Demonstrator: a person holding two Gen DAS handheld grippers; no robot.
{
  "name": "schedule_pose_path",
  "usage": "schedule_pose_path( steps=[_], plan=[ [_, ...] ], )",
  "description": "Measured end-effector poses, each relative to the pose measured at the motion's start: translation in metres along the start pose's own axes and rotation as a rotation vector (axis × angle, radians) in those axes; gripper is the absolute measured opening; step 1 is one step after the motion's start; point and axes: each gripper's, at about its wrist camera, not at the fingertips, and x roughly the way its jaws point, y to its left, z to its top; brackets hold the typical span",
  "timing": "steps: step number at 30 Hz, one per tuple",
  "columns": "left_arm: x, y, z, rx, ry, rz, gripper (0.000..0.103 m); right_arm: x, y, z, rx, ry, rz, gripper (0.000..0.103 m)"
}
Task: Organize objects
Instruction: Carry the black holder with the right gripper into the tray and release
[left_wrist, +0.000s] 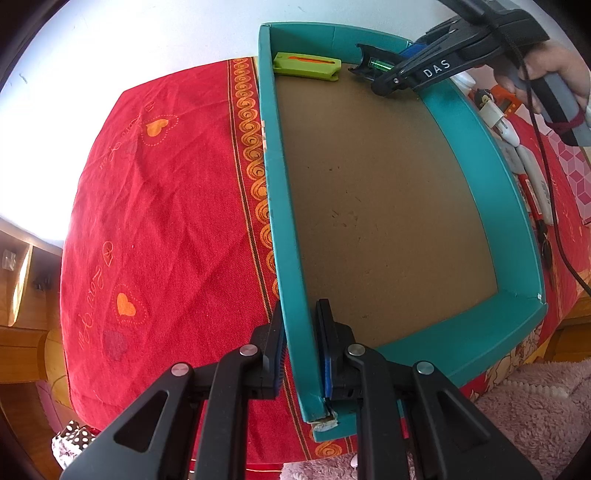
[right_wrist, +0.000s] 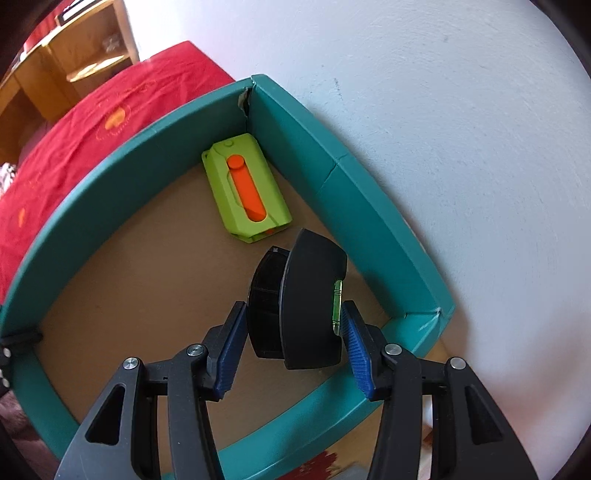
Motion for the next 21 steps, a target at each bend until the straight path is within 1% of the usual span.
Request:
schedule_pose_path(
  steps=[4, 11, 21],
  plan=[
    [-0.002, 0.001, -0.004, 0.003, 0.000, 0.000, 0.014, 0.007, 0.000, 0.000, -0.019, 0.008, -0.024, 0.051],
    [-0.003, -0.002, -0.007, 0.002, -0.001, 0.000, 0.014, 0.009, -0.006, -0.002, 0.007, -0.007, -0.008, 0.051],
    [-0.006, -0.003, -0.013, 0.002, -0.001, 0.001, 0.014, 0.010, -0.007, -0.007, 0.011, -0.011, -0.019, 0.051]
  ],
)
